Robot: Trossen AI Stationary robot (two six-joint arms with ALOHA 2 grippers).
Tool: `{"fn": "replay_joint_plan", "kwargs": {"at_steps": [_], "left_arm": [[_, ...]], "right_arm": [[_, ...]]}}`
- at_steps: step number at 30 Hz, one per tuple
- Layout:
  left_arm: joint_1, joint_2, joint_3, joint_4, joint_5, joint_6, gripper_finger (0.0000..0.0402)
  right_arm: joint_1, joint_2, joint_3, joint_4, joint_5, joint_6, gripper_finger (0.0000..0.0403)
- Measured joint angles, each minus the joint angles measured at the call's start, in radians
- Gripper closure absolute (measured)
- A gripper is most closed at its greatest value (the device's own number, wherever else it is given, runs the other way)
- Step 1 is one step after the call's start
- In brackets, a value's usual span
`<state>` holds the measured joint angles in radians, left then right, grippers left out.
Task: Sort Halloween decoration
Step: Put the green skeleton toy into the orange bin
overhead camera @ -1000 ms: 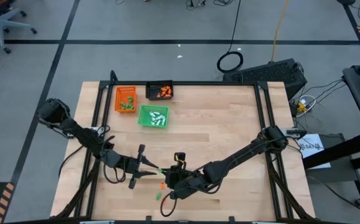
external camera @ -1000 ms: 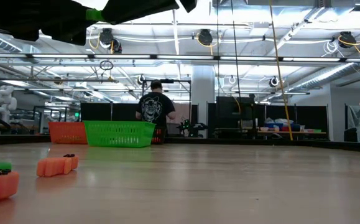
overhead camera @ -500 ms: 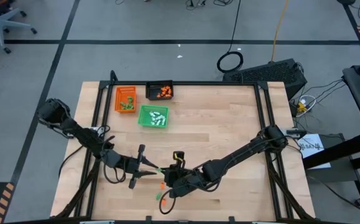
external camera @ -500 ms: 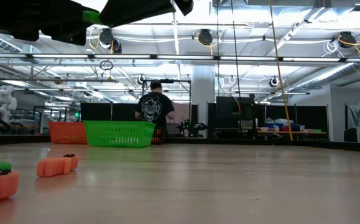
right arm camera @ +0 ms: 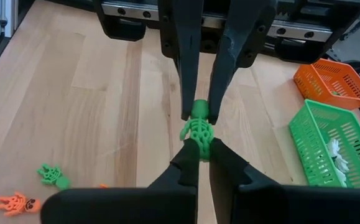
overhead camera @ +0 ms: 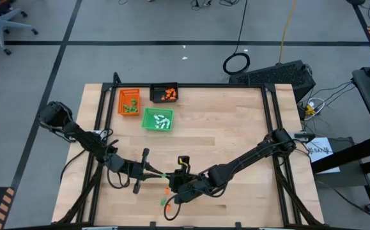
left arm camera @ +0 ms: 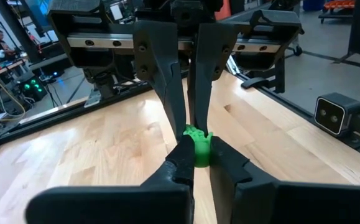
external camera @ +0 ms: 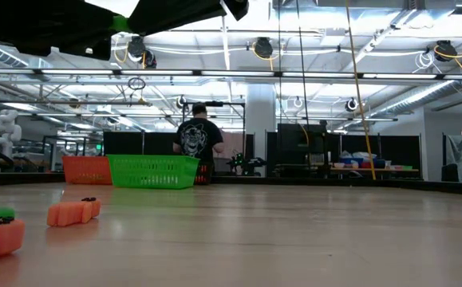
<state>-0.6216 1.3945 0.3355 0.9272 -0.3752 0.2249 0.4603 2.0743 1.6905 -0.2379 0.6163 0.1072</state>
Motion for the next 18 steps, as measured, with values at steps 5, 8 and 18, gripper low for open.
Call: {"fn": "replay_joint_plan", "kwargs": {"at_steps": [5, 8, 18], "left_arm": [[0.000, 0.000, 0.000, 0.000, 0.000, 0.000, 0.0386], [0.000, 0.000, 0.001, -0.001, -0.001, 0.001, 0.0387], [-0.001, -0.011, 0.001, 0.006, -0.004, 0.001, 0.0388]], "right_arm": [[0.000, 0.000, 0.000, -0.001, 0.003, 0.001, 0.0395], [0.010, 0.000, 0.001, -0.030, 0.003, 0.029, 0.0364], [0.076, 0.004, 0.001, -0.393, -0.013, 0.376, 0.0239]]}}
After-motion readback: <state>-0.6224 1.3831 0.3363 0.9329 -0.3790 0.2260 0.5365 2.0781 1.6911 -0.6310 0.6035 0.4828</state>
